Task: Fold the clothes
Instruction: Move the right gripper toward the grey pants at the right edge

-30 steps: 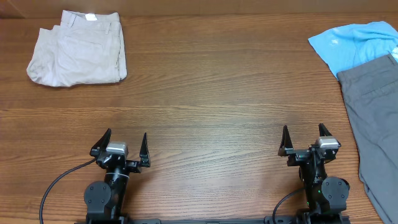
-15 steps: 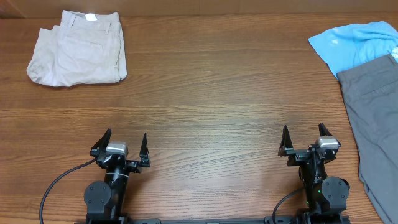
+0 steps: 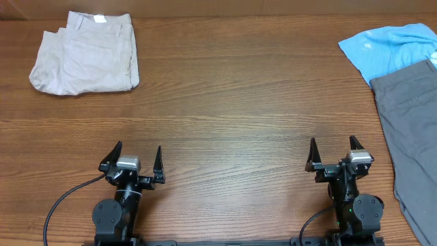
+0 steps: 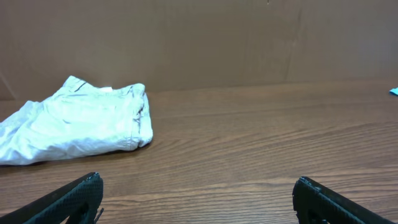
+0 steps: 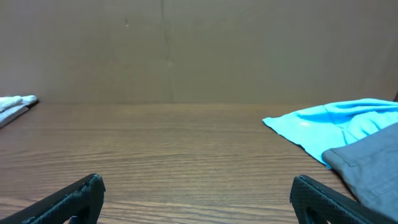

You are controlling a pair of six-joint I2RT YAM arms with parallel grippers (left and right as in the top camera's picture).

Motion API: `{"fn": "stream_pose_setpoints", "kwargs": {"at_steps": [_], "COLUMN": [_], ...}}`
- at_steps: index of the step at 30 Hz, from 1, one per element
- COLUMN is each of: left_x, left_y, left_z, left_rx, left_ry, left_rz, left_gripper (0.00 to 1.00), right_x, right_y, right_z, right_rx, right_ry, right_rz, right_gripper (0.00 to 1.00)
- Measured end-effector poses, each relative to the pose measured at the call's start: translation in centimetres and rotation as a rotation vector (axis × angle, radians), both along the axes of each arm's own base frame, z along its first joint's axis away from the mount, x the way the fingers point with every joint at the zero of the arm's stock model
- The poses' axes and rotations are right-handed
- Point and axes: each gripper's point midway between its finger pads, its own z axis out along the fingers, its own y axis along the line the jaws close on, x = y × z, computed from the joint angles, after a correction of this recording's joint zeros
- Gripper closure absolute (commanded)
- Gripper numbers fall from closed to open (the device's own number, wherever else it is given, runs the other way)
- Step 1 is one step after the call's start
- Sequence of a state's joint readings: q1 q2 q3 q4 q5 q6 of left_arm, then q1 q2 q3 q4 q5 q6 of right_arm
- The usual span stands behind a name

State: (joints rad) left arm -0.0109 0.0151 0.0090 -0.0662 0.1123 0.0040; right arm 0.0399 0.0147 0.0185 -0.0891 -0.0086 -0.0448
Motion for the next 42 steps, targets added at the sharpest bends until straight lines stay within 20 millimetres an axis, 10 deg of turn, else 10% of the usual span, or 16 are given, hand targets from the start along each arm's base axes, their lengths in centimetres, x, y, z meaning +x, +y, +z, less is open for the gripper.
{"fn": "stream_pose_setpoints", "kwargs": {"at_steps": [25, 42], "left_x": [0.0, 0.0], "left_y": [0.0, 0.0], "left_z": [0.0, 0.0], "left_rx": [0.000, 0.000], "left_ry": [0.000, 0.000], "left_rz": [0.000, 0.000], "left_gripper": [0.00, 0.00], "right_x": [-6.9, -8.7], "right_y": [12.4, 12.7], "right_z": [4.3, 8.2], "right_rx": [-0.063, 0.022], "right_ry": [-0.215, -0.334], "right_rz": [0.841, 0.899], "right_gripper": [0.00, 0.00]}}
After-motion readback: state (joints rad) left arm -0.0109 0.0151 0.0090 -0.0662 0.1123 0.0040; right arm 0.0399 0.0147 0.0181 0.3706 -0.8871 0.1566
